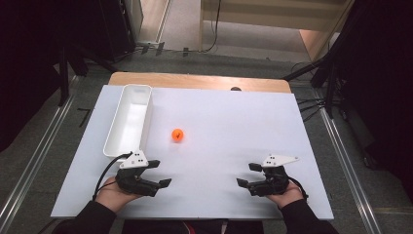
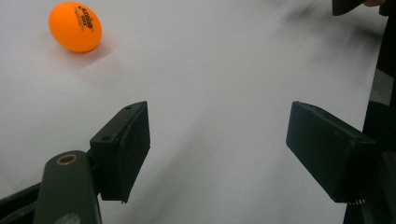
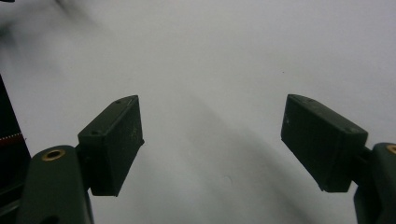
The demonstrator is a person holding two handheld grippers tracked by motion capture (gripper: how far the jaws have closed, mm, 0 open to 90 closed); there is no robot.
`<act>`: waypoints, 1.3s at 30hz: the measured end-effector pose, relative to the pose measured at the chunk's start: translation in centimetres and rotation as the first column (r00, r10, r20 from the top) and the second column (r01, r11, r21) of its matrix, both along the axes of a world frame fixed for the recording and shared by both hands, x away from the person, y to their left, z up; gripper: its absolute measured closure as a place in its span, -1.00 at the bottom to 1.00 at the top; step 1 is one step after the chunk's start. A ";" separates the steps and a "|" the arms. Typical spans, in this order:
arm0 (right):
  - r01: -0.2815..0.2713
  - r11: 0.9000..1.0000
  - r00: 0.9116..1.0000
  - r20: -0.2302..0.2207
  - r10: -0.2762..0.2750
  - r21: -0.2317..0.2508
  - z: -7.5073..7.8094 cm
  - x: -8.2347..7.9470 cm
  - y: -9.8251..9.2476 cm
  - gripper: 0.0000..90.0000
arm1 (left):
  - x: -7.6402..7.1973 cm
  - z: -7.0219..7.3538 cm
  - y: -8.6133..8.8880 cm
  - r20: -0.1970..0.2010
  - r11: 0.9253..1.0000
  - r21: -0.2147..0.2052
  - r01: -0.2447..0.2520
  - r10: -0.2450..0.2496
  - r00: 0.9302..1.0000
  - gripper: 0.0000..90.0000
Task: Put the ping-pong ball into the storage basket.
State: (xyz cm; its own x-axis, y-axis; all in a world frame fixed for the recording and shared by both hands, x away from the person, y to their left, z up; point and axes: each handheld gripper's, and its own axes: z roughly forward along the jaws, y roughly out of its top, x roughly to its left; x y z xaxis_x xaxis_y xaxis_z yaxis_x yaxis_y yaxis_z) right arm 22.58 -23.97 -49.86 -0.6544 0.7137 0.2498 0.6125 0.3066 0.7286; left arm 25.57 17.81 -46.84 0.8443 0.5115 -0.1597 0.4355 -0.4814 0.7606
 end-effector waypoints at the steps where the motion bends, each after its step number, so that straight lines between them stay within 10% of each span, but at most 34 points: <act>1: 0.000 1.000 1.000 0.003 0.000 0.001 0.0 0.0 0.0 -0.56 | 0.0 0.0 -0.1 -0.001 1.000 0.002 0.003 -0.003 1.000 -0.51; 30: -0.006 0.998 1.000 -0.018 0.005 -0.062 0.0 0.0 -0.1 -0.56 | 0.6 1.2 -2.1 -0.004 0.998 -0.054 0.017 -0.017 1.000 -0.35; 39: -0.012 0.998 1.000 -0.027 0.010 -0.070 0.0 0.0 -0.2 -0.56 | 1.3 1.1 -2.8 -0.009 1.000 -0.015 -0.013 0.013 1.000 -0.36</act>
State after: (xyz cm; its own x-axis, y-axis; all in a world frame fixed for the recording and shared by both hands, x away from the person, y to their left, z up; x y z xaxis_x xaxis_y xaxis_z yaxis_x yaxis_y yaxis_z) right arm 22.60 -24.13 -49.89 -0.6561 0.7228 0.2170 0.6276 0.3629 0.6887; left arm 26.84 14.99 -45.69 0.8359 0.5203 -0.1749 0.4487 -0.4643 0.7636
